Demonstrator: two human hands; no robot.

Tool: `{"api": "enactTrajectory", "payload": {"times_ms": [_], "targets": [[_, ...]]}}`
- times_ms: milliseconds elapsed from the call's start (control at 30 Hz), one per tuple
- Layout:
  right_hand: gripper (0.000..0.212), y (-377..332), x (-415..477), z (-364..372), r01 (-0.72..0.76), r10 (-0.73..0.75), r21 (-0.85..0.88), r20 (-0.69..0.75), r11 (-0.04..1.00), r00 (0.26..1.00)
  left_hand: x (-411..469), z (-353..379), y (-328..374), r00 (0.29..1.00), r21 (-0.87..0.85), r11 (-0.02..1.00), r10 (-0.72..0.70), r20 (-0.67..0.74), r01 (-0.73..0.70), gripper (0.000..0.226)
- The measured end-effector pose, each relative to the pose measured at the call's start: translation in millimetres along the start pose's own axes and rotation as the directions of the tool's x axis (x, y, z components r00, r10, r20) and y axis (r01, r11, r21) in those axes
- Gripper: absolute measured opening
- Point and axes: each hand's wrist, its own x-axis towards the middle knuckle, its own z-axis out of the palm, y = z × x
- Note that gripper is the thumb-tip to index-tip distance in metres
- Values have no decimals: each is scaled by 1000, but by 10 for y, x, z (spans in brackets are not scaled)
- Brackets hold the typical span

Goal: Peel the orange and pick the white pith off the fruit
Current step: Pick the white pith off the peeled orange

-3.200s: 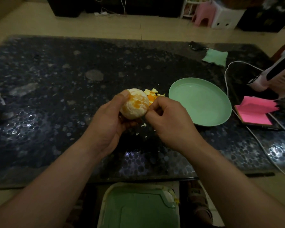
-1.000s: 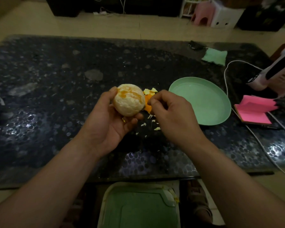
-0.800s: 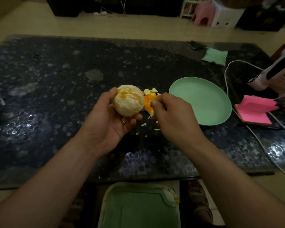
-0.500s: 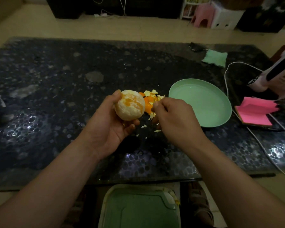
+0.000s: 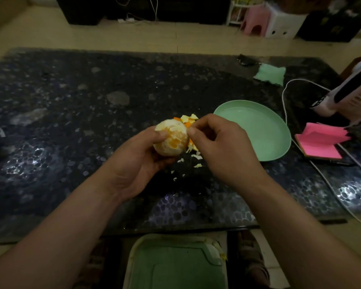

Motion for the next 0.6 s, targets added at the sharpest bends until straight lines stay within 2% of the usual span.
{"api": "enactTrajectory", "payload": {"times_ms": [67, 167, 333, 600], "targets": [[6, -24, -15, -22, 19, -21, 65, 24, 998, 1000, -2, 12, -2, 1000, 55, 998, 30, -3, -30, 46], [4, -21, -16, -45, 33, -37, 88, 43, 996, 998, -2, 29, 4, 996, 132, 989, 79, -34, -74, 51], [8, -19, -19, -48, 58, -59, 46, 23, 997, 998, 12, 34, 1, 984, 236, 966, 133, -115, -103, 60], [7, 0, -14, -13, 83, -82, -61, 14, 995, 997, 11, 25, -61, 959, 381, 911, 234, -159, -159, 70]]}}
